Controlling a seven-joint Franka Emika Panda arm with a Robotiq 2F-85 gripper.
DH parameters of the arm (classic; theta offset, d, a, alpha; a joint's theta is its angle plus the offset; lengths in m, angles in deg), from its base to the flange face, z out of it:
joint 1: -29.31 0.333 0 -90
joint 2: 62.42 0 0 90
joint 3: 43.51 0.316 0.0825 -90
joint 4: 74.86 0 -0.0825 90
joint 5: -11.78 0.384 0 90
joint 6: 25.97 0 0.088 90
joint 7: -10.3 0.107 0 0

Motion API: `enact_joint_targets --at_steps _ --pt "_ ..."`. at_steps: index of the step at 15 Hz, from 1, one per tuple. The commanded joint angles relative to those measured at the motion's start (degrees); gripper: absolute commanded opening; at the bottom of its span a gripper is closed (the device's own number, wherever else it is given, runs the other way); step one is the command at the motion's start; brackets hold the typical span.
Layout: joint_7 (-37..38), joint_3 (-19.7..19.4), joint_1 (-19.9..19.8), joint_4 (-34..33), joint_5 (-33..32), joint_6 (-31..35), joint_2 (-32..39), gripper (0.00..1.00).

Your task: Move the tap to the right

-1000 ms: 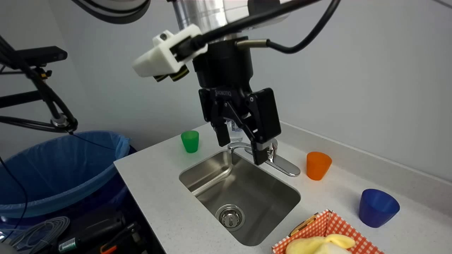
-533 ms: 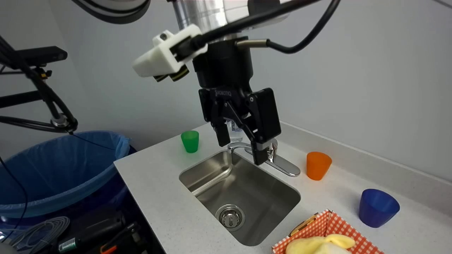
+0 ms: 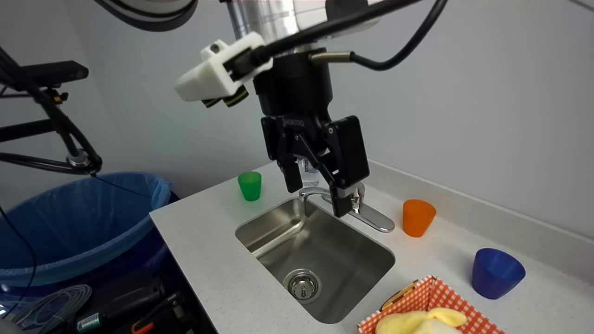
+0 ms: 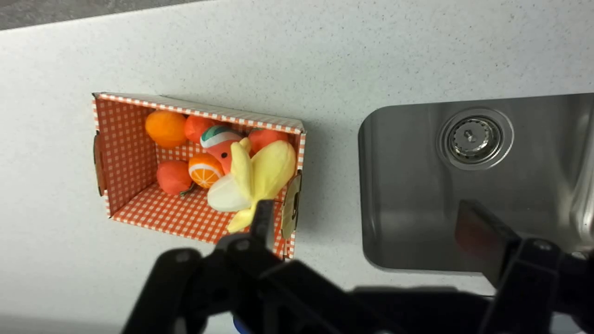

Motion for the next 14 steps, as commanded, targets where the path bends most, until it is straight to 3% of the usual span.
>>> enact_joint_targets --at_steps 1,14 --pt "0.1 -0.3 0.4 -0.1 -0.1 -0.2 0.0 1.0" --pt "2.3 0.0 1.1 -1.5 2.3 0.1 2.6 1.0"
